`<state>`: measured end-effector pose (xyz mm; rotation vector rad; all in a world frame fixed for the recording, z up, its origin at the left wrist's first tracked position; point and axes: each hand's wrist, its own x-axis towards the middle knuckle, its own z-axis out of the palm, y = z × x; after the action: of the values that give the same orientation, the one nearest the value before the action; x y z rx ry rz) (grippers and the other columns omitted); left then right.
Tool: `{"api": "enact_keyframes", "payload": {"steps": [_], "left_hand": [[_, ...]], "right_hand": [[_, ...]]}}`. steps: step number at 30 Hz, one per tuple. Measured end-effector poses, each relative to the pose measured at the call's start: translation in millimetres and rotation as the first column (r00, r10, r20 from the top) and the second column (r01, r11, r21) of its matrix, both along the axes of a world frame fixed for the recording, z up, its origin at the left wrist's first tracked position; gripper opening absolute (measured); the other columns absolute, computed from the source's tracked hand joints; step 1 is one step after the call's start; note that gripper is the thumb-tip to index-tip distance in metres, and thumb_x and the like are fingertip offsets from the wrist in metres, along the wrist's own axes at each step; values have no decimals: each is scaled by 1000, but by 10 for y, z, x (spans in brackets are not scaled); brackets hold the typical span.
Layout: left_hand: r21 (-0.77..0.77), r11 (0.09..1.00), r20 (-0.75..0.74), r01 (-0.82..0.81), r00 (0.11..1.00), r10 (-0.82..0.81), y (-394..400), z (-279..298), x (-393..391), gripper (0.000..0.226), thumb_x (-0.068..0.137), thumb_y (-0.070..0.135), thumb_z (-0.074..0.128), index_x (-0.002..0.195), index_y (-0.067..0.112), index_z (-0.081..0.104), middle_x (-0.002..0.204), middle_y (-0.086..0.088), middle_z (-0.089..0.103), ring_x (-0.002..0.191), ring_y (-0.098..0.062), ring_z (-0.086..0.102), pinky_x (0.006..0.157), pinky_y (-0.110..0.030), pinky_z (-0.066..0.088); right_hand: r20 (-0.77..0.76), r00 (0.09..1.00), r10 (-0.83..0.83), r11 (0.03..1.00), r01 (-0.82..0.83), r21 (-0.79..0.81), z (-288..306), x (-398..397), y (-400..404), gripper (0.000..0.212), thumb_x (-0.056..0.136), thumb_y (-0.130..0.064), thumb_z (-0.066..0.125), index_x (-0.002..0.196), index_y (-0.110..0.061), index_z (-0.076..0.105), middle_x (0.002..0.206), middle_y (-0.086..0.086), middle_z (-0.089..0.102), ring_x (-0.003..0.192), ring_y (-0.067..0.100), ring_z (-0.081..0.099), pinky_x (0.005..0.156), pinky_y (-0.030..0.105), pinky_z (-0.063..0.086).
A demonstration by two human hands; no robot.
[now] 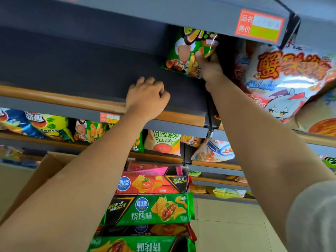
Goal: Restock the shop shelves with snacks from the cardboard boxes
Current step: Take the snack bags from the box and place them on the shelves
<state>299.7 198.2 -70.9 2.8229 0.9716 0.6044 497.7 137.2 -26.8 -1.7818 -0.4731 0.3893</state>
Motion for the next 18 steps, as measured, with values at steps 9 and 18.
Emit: {"api": "enact_keyframes", "payload": {"steps": [9,18], "left_hand": [[-57,998,55,16,998,-13,-58,80,-60,41,95,36,35,101,17,71,105,-5,65,105,-27,55,73,-33,36],[-158,987,523,-29,846,108,-471,-331,-1815,13,88,15,58,90,9,69,94,-7,67,96,-20,54,84,-34,41]], "right_hand": [[70,971,-227,969,232,-86,147,-425,-114,72,94,-42,62,150,-9,32,145,11,50,132,27,50,103,29,40],[158,941,299,941,-318,114,-140,-2471,-720,22,91,-2,47,82,-17,61,71,5,63,66,13,61,69,34,52]]}}
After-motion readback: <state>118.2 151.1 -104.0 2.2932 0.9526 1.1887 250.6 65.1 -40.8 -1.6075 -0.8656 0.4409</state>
